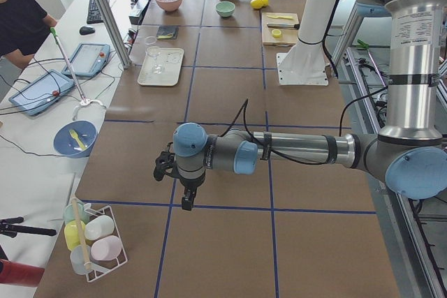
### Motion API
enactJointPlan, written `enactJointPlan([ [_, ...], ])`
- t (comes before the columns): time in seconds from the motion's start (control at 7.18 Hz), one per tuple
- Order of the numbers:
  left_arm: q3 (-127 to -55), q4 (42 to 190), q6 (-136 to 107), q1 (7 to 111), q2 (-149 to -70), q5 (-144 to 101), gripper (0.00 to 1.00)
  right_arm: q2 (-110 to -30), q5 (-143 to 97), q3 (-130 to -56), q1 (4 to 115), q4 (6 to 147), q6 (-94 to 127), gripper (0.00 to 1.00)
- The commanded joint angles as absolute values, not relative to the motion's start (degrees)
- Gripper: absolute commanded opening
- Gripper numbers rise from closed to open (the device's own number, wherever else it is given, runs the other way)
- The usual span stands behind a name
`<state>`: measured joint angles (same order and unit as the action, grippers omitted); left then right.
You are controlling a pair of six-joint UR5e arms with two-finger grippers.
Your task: Pour ice into bowl
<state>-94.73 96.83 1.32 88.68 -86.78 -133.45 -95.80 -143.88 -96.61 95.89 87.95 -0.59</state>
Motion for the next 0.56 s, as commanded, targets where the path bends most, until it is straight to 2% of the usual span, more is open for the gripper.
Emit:
enactJointPlan([
  [0.0, -94.66, 96.86, 1.23, 88.68, -86.75, -133.51, 1.0, -95.8, -143.7, -96.59, 95.89, 87.72, -0.53, 1.0],
  [0.28, -95.88, 96.94, 0.97, 88.68, -86.84, -133.51, 1.0, -95.8, -143.88, -96.94, 95.8, 87.54, -0.53, 1.0],
  [0.42, -98.67, 97.03, 0.79, 88.68, -87.18, -133.51, 1.0, -94.5, -143.79, -97.55, 94.32, 87.54, -0.53, 1.0],
])
